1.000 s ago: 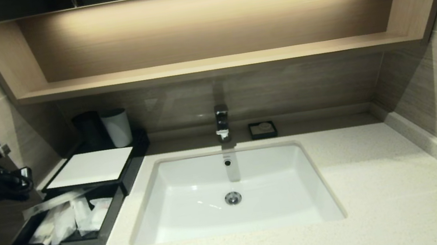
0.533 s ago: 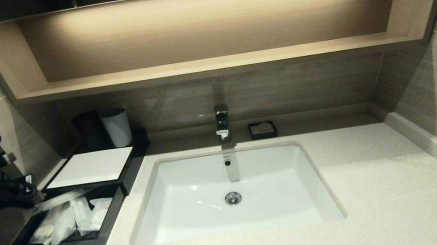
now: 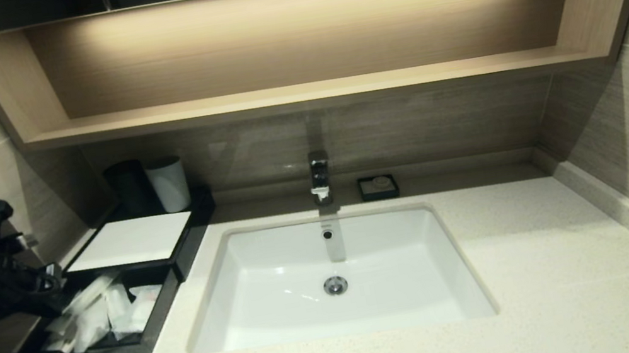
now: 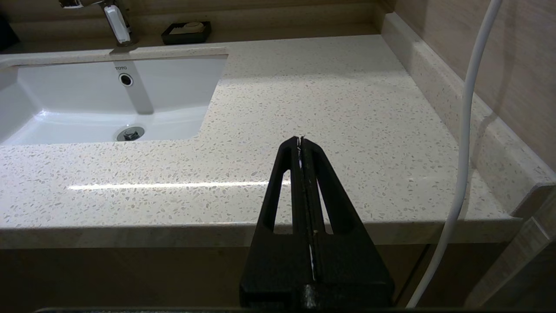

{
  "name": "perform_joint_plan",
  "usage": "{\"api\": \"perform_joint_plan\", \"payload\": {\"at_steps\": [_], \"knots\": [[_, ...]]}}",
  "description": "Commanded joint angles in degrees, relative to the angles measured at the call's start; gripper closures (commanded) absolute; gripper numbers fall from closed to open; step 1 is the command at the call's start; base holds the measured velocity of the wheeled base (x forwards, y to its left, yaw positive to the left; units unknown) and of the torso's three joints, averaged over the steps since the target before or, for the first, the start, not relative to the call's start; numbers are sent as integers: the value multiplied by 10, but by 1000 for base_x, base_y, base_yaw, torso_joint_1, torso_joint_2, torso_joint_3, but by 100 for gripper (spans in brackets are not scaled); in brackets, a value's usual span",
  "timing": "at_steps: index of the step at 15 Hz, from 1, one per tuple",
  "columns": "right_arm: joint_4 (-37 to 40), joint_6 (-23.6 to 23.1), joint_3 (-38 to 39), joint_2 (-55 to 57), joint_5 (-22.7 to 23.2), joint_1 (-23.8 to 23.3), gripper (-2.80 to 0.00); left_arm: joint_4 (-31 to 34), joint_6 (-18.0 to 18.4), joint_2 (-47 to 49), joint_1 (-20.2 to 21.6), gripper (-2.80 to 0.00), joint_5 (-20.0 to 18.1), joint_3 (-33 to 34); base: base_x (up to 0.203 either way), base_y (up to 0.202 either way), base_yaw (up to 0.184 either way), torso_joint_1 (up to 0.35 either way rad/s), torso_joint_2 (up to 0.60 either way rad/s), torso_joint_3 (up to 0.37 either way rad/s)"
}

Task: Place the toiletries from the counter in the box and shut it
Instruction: Close the drawer

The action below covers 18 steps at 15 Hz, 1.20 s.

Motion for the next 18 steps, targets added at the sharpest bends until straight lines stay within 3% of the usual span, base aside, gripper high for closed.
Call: {"api": "perform_joint_plan", "payload": {"at_steps": [1,7,13,18], "knots": [[0,0,0,1,0,0,0,27,2,0,-4,0,-1,3,0,0,0,0,0,0],[0,0,0,1,0,1,0,38,15,-7,-8,0,1,17,0,0,0,0,0,0],[0,0,0,1,0,0,0,36,15,-84,-7,0,-1,-14,0,0,0,0,0,0],[0,0,0,1,0,0,0,76,15,-109,-7,0,1,-20,0,0,0,0,0,0]]}}
